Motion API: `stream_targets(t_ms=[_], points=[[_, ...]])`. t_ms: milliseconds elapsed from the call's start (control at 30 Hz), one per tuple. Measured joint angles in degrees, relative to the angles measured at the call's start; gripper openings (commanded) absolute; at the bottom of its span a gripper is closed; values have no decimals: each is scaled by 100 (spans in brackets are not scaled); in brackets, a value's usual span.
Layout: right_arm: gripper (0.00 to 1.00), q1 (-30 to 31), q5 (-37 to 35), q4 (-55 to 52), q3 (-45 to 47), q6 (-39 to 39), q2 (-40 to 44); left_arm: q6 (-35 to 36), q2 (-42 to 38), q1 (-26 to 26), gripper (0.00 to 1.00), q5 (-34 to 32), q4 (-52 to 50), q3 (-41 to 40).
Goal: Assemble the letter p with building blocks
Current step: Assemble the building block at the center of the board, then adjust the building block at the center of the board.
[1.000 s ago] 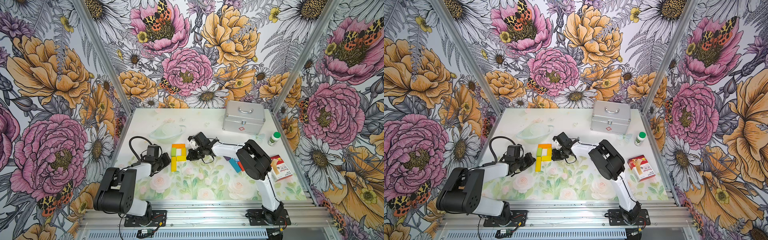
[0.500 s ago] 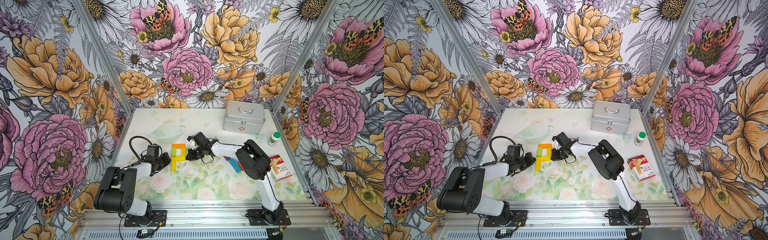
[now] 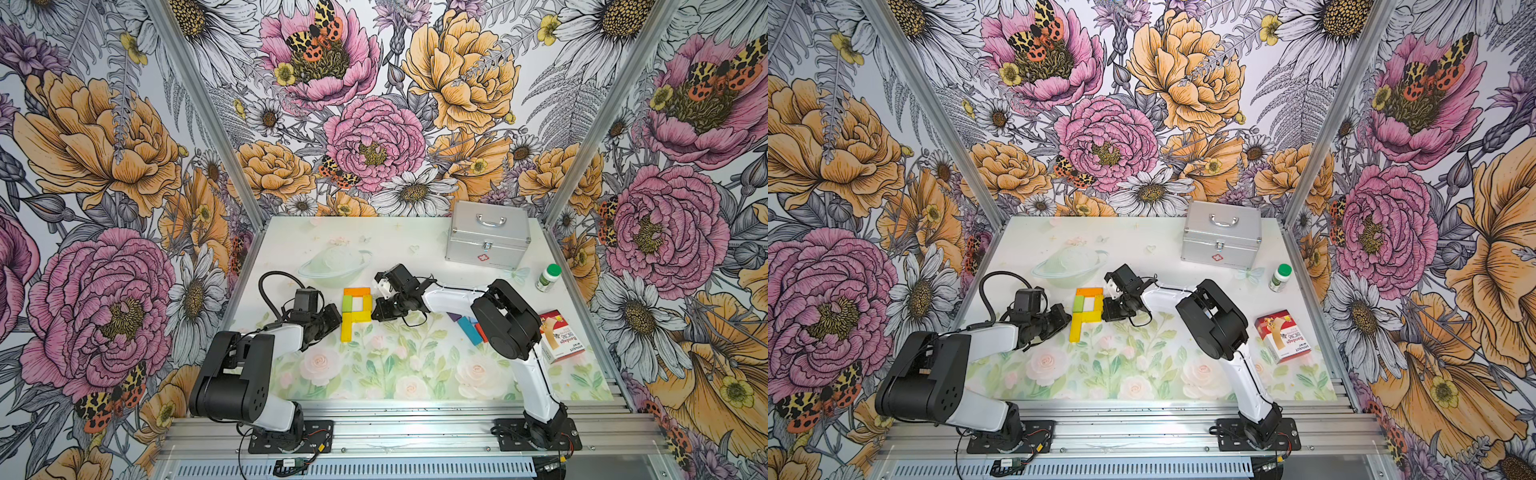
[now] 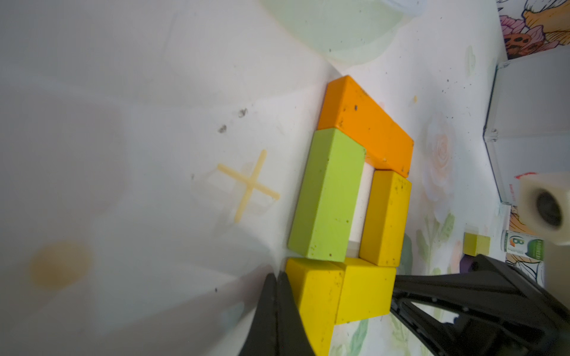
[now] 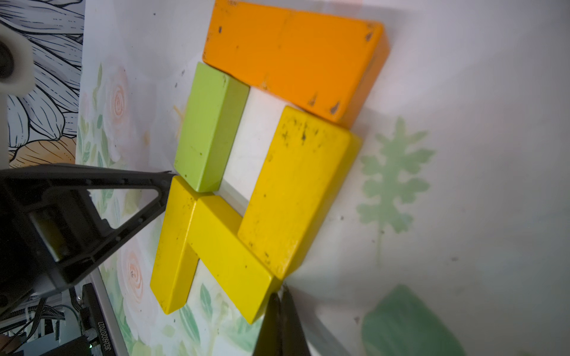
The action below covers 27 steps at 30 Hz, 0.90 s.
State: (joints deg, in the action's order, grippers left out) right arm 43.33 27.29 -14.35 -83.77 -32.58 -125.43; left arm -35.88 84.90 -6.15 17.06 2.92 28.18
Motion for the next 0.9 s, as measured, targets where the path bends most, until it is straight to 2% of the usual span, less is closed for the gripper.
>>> stream_targets(t_ms=[333, 533, 700, 900], points=[[1, -2, -9, 0, 4, 0, 0, -7, -9, 0, 2, -4, -11, 11], [1, -72, -24, 164, 210, 0, 94, -24, -376, 2, 4, -118, -286, -22], [1, -245, -24, 175, 374, 2, 203, -24, -651, 35, 4, -299, -417, -24], [1, -483, -22, 151, 297, 2, 160, -22, -487, 267, 5, -398, -529, 59]])
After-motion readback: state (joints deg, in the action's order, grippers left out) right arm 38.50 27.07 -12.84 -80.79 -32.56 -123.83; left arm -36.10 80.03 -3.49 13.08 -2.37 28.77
